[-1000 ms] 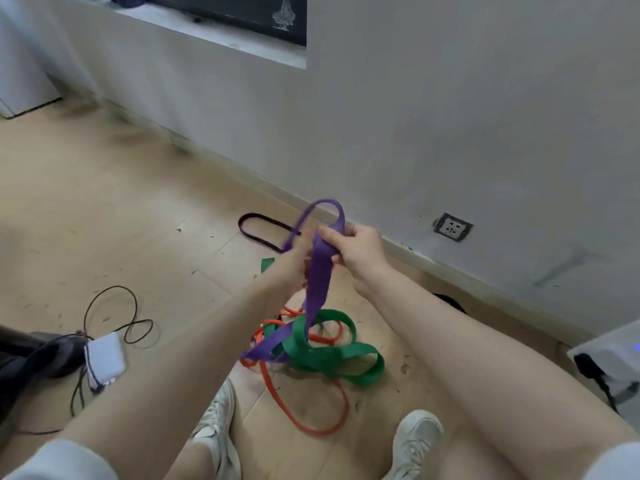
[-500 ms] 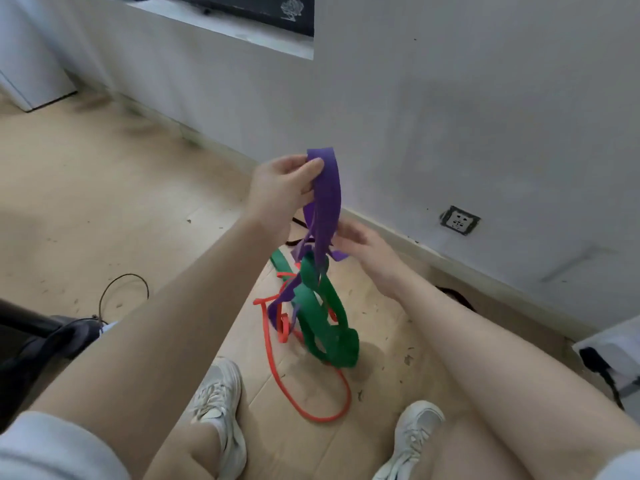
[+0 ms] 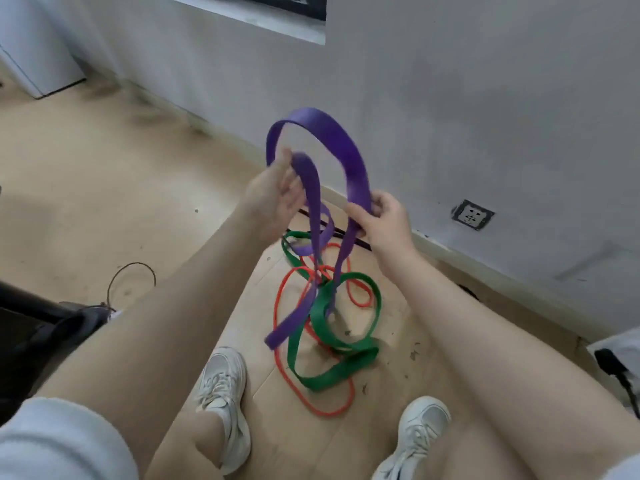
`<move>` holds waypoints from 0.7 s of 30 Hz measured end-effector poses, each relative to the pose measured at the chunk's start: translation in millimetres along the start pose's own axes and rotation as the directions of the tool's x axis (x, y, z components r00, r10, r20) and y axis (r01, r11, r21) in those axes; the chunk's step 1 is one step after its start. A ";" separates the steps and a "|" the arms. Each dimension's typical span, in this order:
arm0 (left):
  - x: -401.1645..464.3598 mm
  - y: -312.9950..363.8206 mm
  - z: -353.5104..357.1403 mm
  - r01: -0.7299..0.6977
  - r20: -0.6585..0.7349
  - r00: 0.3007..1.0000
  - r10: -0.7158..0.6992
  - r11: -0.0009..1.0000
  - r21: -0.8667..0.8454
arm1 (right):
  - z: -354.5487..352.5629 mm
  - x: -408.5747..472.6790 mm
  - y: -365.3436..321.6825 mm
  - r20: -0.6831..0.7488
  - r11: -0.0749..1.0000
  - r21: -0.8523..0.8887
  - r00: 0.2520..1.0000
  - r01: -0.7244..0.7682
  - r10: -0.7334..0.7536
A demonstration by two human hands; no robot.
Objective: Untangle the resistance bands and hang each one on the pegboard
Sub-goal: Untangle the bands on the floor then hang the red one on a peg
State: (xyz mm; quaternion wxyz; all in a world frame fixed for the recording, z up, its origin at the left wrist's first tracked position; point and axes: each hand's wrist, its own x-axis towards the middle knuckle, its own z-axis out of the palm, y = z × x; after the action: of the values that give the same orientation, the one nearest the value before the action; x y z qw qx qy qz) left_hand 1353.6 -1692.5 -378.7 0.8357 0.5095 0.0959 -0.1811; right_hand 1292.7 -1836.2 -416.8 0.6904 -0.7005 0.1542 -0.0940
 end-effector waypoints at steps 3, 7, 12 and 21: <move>1.3 -35.1 -11.6 0.104 -0.042 0.993 -0.107 0.993 -0.052 | 1.9 9.7 -8.5 0.059 0.996 -0.091 0.998 0.022 -0.017; 5.7 -37.7 -2.2 0.072 -0.038 0.996 -0.077 0.990 -0.121 | -3.3 10.7 10.6 0.217 0.947 -0.323 0.974 0.003 0.070; 13.2 -42.5 0.6 0.000 -0.056 0.998 0.014 0.972 0.236 | -13.4 15.0 15.2 0.230 0.983 0.091 0.964 -0.158 0.134; 14.1 -60.7 -2.3 0.215 -0.079 0.974 -0.214 0.977 0.010 | -6.0 44.9 -12.1 0.374 0.994 -0.105 0.926 -0.020 0.058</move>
State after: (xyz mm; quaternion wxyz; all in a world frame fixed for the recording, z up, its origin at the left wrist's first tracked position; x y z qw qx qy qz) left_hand 1342.3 -1718.6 -434.2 0.8021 0.5107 0.1810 -0.2511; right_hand 1333.6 -1857.4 -408.2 0.6734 -0.7356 0.0374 0.0633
